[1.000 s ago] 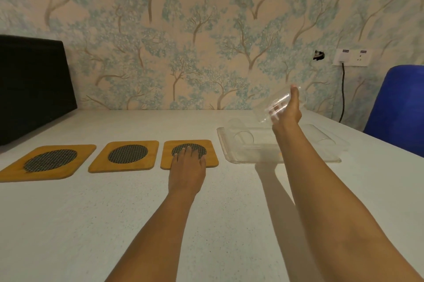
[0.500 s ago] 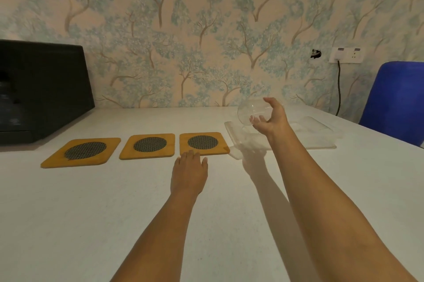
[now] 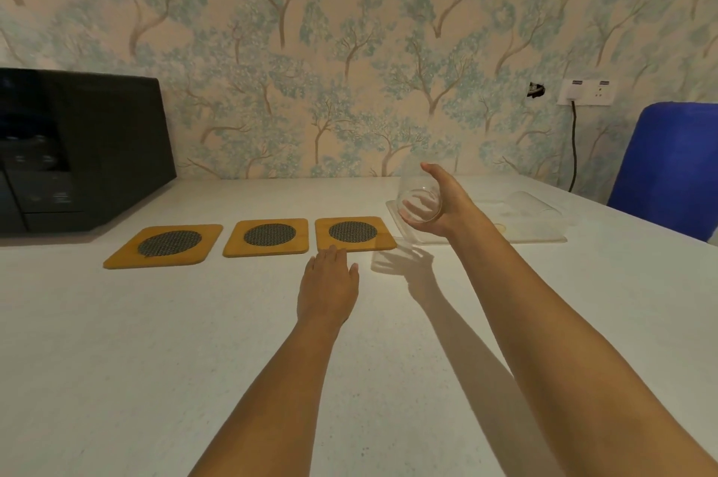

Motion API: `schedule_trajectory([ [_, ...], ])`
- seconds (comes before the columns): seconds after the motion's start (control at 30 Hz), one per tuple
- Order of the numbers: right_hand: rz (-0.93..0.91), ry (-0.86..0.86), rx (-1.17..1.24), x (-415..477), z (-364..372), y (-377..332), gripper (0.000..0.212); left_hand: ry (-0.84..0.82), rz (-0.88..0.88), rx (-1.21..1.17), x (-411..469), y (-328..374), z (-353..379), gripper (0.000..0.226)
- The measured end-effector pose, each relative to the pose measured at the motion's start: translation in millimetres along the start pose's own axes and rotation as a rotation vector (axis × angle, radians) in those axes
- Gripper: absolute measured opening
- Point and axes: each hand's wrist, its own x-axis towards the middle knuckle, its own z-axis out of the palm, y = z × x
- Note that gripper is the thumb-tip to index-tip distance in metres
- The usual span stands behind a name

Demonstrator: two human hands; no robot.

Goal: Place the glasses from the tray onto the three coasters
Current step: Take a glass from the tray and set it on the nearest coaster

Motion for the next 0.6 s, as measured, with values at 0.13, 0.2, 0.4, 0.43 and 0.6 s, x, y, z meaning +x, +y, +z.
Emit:
schedule_trajectory([
  [0.13, -0.001, 0.018, -0.341, -8, 1, -10, 0.061, 0.128, 0.169, -0.026, 4, 4, -2, 0.052],
  [0.2, -0.078, 0.049, -0.608, -11, -1, -13, 0.068, 0.177, 0.226, -0.034, 6, 7, -3, 0.058],
  [0.4, -0.356, 0.116, -1.127, -9, 10, -15, 0.062, 0.288, 0.257, -0.11, 26, 31, -21, 0.083],
  [0.43, -0.368, 0.109, -1.175, -10, 14, -15, 0.06, 0.284, 0.249, -0.116, 33, 36, -26, 0.087],
  [0.6, -0.362, 0.011, -1.175, -12, 31, -13, 0.081, 0.251, 0.167, -0.2, 54, 52, -32, 0.09],
])
